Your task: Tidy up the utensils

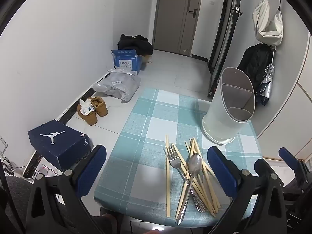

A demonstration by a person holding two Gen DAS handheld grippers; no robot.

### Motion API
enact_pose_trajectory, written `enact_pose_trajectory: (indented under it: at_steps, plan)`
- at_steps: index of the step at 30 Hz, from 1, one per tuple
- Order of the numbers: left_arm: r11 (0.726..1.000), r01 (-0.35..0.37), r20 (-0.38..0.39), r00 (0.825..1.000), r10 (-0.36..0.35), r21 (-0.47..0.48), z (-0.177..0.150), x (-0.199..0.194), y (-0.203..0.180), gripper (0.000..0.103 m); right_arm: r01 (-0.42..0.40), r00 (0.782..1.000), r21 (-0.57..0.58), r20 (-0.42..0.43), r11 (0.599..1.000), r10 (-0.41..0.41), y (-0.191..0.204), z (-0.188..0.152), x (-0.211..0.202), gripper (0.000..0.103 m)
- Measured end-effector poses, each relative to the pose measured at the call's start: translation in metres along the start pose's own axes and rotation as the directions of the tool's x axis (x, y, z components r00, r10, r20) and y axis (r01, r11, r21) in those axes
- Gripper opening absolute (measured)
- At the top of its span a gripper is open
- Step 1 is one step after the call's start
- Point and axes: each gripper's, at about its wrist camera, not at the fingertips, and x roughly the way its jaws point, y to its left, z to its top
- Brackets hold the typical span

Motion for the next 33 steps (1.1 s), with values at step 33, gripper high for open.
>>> enact_pose_trajectory:
  at_steps: [33]
  plan:
    - [1.0,0.015,0.001,1.0,-0.015,-0.024,0.0,0.001,0.0,0.102,-0.017,1.0,0.001,0.016,1.0,0.017,0.001,-0.001,-0.006,0.103]
